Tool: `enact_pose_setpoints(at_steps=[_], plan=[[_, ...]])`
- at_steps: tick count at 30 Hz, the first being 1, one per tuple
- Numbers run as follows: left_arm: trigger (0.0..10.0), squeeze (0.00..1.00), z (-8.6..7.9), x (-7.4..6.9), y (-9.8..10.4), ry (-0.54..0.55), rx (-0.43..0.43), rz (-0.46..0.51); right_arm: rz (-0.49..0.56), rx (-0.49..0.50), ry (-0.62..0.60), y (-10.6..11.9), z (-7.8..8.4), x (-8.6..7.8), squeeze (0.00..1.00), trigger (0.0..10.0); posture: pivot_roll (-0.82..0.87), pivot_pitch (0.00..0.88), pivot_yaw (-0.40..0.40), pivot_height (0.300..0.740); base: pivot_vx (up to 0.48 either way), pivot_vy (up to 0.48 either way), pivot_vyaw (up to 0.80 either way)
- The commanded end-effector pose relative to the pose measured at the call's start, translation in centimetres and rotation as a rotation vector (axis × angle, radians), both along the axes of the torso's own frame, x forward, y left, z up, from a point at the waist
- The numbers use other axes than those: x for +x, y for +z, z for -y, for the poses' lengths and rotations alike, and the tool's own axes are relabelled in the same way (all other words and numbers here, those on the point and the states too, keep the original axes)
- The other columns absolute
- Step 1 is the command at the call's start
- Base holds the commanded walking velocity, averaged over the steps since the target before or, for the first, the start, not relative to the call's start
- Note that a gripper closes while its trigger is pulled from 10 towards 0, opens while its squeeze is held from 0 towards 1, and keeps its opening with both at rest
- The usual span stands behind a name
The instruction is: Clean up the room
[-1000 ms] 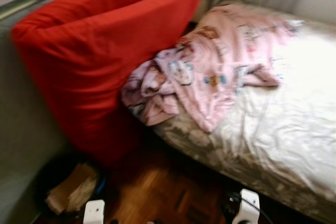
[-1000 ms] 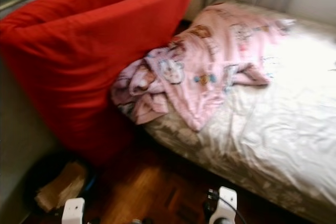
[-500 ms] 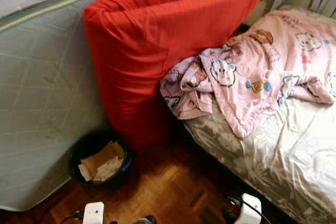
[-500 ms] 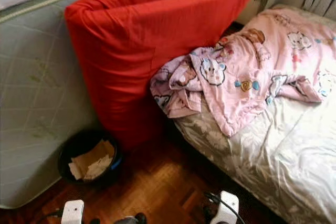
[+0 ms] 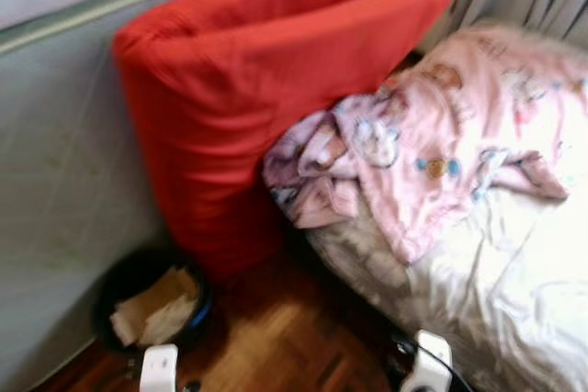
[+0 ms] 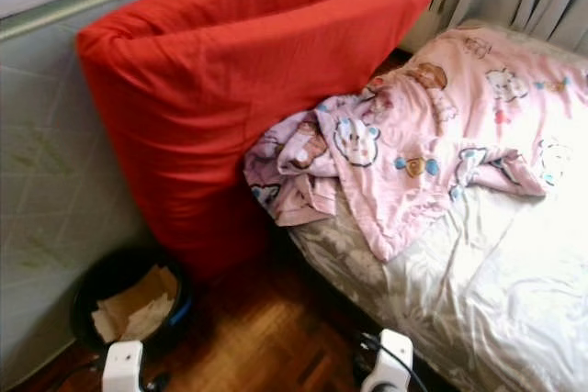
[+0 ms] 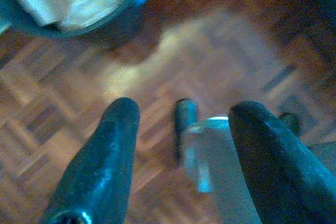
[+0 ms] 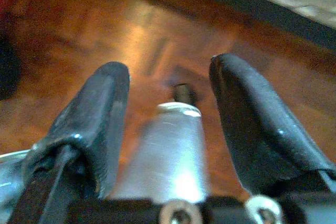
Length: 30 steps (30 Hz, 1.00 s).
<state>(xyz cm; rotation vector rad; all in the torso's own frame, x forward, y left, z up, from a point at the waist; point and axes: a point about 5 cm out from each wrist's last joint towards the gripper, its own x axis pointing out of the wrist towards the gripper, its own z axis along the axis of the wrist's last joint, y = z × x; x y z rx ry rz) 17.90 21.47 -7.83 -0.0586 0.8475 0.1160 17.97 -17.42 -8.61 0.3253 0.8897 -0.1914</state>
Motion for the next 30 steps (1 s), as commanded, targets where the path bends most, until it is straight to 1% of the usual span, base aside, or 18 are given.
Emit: enact_pose_setpoints(at_steps=[1,9,15,17,18,19,20,21,23,24,25,26,28,29,30], plan=[[10.0,0.0,-0.2,-1.5,-0.7,0.005,0.002,-0.052,-0.009,0.008,-0.002,-0.1,-0.1,-0.2,0.0,10.0,0.12,0.165,-0.032,0.74,0.337,0.0,0.0],[10.0,0.0,-0.2,-1.5,-0.7,0.003,0.003,-0.052,-0.01,0.009,0.012,-0.1,-0.2,-0.2,0.0,10.0,0.12,0.159,-0.031,0.74,0.337,0.0,0.0],[10.0,0.0,-0.1,-1.5,-0.7,-0.002,-0.001,-0.048,-0.008,-0.001,0.003,-0.2,0.0,-0.3,0.0,10.0,0.12,0.127,-0.031,0.74,0.336,0.0,0.0],[10.0,0.0,-0.1,-1.6,-0.7,-0.008,0.002,-0.045,-0.006,-0.004,0.002,-0.2,0.0,-0.4,0.0,10.0,0.12,0.116,-0.031,0.74,0.122,0.0,0.0],[10.0,0.0,-0.1,-1.6,-0.7,0.011,-0.011,-0.03,0.009,-0.005,0.004,-0.1,0.0,-0.3,0.0,10.0,0.12,0.112,-0.03,0.74,0.0,0.0,0.0],[10.0,0.0,-0.1,-1.6,-0.6,0.055,-0.029,-0.006,0.03,-0.007,0.018,0.0,0.0,-0.2,0.0,10.0,0.12,0.108,-0.032,0.74,0.0,0.0,0.0],[10.0,0.0,-0.1,-1.6,-0.5,0.097,-0.051,0.037,0.068,-0.006,0.039,0.2,0.0,0.0,0.0,10.0,0.12,0.105,-0.035,0.74,0.0,0.0,0.0],[10.0,0.0,-0.1,-1.5,-0.4,0.106,-0.058,0.055,0.086,-0.004,0.046,0.3,0.0,0.1,0.0,10.0,0.12,0.105,-0.035,0.74,0.0,0.0,0.0],[10.0,0.0,0.0,-1.3,-0.1,0.095,-0.07,0.117,0.147,-0.011,0.072,0.7,0.0,0.3,0.0,10.0,0.12,0.097,-0.041,0.74,0.0,0.0,0.0],[10.0,0.0,0.0,-1.3,-0.1,0.095,-0.07,0.117,0.147,-0.011,0.072,0.7,0.0,0.3,0.0,10.0,0.12,0.097,-0.041,0.74,0.0,0.0,0.0],[10.0,0.0,0.0,-1.2,0.1,0.09,-0.074,0.147,0.174,-0.015,0.066,0.8,0.1,0.4,0.0,10.0,0.12,0.091,-0.044,0.74,0.0,0.0,0.0],[10.0,0.0,0.1,-1.1,0.3,0.08,-0.082,0.178,0.201,-0.058,0.112,1.1,0.2,0.6,0.0,10.0,0.12,0.087,-0.046,0.74,0.0,0.0,0.0],[10.0,0.0,0.1,-1.1,0.3,0.078,-0.085,0.185,0.207,-0.069,0.126,1.1,0.2,0.7,0.0,10.0,0.12,0.087,-0.046,0.74,0.0,0.0,0.0],[10.0,0.0,0.2,-1.0,0.5,0.07,-0.085,0.202,0.317,-0.087,0.139,2.6,0.1,2.9,0.0,10.0,0.11,0.081,-0.048,0.74,0.0,0.0,0.0],[10.0,0.0,-0.1,0.6,1.7,0.051,-0.079,0.315,0.411,-0.098,0.139,4.0,0.0,4.7,0.0,10.0,0.1,0.076,-0.049,0.74,0.0,0.0,0.0]])
